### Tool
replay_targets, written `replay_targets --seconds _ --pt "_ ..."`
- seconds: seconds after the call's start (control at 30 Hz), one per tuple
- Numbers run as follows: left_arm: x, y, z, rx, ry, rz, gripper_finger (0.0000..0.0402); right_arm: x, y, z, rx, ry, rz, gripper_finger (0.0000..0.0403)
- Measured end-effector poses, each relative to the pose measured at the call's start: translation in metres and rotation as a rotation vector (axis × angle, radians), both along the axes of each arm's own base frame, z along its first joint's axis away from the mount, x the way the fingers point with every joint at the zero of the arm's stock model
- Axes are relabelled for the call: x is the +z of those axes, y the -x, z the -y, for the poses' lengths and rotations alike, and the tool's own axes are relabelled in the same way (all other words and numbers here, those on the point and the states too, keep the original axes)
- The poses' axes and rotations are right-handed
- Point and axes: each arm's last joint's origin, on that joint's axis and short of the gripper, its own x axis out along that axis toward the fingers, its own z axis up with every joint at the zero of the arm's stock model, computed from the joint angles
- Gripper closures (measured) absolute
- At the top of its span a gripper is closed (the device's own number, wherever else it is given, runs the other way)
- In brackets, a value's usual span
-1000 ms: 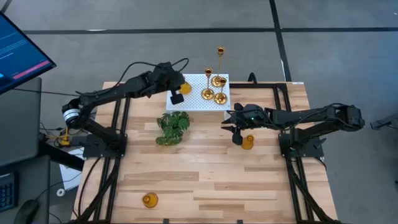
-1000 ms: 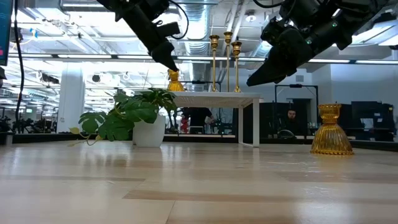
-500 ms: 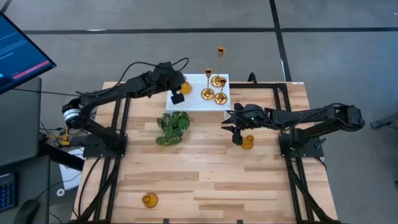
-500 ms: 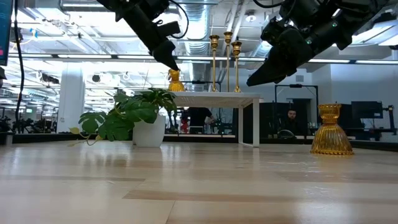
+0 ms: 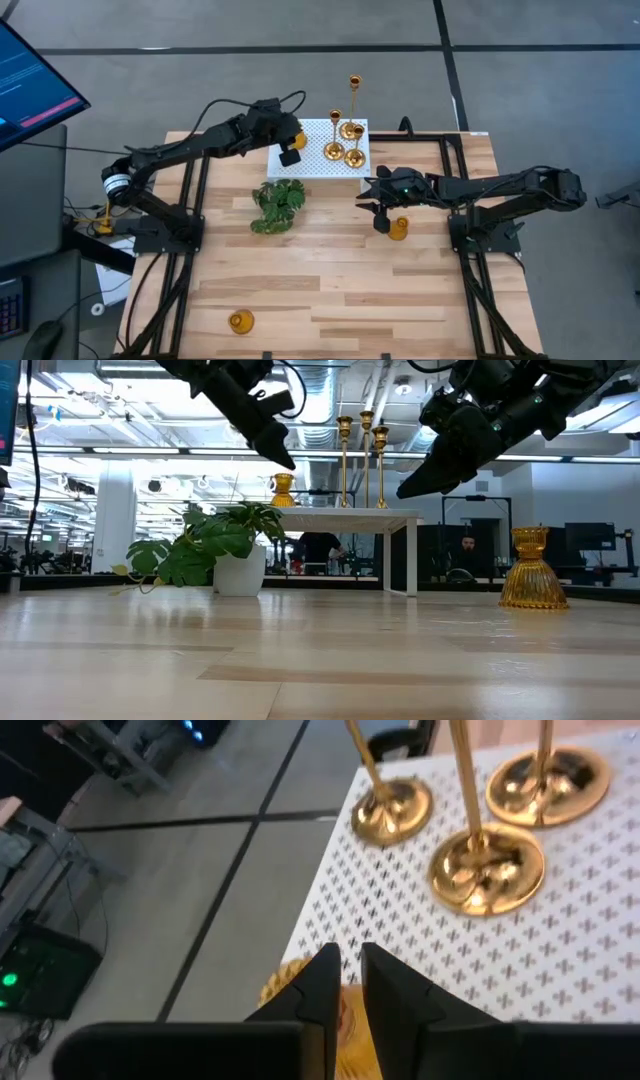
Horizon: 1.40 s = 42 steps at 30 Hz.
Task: Pick & Place candle stick holders
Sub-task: Put the top left yellow glass candle holder on the shelf
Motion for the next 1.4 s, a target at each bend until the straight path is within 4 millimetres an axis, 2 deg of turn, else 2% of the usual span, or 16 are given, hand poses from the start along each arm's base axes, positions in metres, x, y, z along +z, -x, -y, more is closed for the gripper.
replay_targets --seconds 0.27,0.47,0.57,0.67,0.87,1.03,1.23,1.4 --pt "0.010 0.004 0.012 -0.041 -0.018 0.041 0.0358 0.000 0.000 0.000 0.001 -0.001 -0.003 0.0306" --pt "0.024 0.017 0.022 -0.027 -0.035 0.097 0.0360 -0.001 0.001 -0.001 -0.002 -0.009 -0.011 0.0306" --pt "0.025 0.026 0.026 -0.012 0.010 0.086 0.0377 -0.002 0.001 -0.001 -0.002 -0.011 -0.024 0.0306" --pt "0.015 0.031 0.027 0.010 0.063 0.062 0.0396 -0.003 0.002 -0.001 -0.002 -0.012 -0.031 0.0306" --pt "-0.019 0.035 0.023 0.040 0.102 0.009 0.0398 -0.003 0.002 -0.001 0.000 -0.014 -0.039 0.0306" --pt "-0.041 0.035 0.011 0.086 0.080 0.102 0.0399 -0.003 0.002 -0.001 0.001 -0.014 -0.040 0.0306" --pt "-0.054 0.038 0.004 0.101 0.061 0.152 0.0399 -0.003 0.002 -0.001 0.001 -0.014 -0.040 0.0306" --pt "-0.063 0.032 -0.003 0.048 0.112 0.190 0.0399 -0.003 0.002 -0.001 0.001 -0.014 -0.040 0.0306"
